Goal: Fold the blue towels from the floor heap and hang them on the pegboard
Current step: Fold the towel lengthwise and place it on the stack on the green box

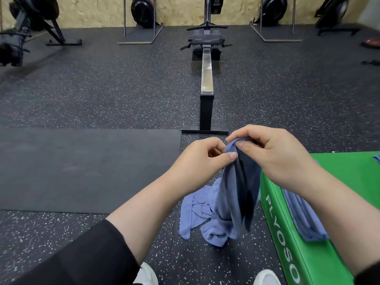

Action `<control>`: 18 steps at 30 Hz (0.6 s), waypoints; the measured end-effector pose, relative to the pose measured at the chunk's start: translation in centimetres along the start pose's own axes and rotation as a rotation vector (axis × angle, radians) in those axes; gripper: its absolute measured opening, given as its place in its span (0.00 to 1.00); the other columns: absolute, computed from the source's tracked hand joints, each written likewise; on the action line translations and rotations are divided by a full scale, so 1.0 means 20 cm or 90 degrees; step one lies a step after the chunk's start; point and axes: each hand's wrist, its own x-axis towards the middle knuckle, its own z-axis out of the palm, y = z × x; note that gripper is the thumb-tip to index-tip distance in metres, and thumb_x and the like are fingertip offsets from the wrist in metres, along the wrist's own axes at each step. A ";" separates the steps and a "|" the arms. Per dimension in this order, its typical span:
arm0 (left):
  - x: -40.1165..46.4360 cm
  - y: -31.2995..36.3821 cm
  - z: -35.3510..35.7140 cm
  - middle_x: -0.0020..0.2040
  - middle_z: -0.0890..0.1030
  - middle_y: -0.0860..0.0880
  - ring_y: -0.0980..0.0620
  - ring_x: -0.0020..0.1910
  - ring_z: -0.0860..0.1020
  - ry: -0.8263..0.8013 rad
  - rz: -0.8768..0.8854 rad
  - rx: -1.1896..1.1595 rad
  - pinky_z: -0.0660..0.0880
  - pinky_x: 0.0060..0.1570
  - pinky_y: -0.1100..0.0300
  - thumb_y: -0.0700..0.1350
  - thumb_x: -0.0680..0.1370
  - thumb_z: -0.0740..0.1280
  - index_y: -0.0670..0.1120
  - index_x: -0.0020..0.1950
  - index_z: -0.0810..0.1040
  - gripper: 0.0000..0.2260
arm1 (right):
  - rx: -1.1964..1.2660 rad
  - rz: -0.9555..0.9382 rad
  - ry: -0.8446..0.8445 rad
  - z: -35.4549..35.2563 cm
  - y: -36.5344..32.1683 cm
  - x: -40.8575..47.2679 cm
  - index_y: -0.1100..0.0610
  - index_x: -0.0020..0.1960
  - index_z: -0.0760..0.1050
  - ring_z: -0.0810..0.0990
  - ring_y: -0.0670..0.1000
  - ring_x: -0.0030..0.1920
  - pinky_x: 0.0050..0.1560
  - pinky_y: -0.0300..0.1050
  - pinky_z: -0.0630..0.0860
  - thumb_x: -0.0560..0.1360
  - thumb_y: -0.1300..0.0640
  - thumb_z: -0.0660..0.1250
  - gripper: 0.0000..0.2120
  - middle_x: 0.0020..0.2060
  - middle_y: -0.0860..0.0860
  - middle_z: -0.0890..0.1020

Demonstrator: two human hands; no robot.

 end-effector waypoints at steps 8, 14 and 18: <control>0.01 0.04 0.06 0.34 0.73 0.54 0.56 0.33 0.69 0.009 -0.017 -0.049 0.67 0.33 0.61 0.49 0.79 0.70 0.46 0.42 0.75 0.10 | -0.015 0.004 0.043 -0.04 0.02 -0.02 0.45 0.49 0.83 0.80 0.39 0.44 0.47 0.34 0.72 0.79 0.61 0.67 0.11 0.43 0.38 0.85; 0.04 0.01 0.05 0.34 0.78 0.53 0.56 0.32 0.73 0.060 -0.037 0.161 0.68 0.34 0.59 0.42 0.74 0.65 0.54 0.45 0.74 0.07 | -0.014 0.005 0.089 -0.07 0.05 -0.03 0.44 0.47 0.82 0.80 0.46 0.44 0.49 0.42 0.73 0.79 0.61 0.67 0.12 0.41 0.43 0.85; 0.05 -0.05 0.02 0.42 0.80 0.53 0.46 0.45 0.78 0.059 -0.080 0.324 0.74 0.44 0.53 0.43 0.75 0.63 0.53 0.47 0.74 0.05 | -0.009 0.015 0.122 -0.09 0.07 -0.04 0.45 0.49 0.83 0.79 0.51 0.42 0.48 0.47 0.74 0.80 0.58 0.67 0.10 0.40 0.49 0.85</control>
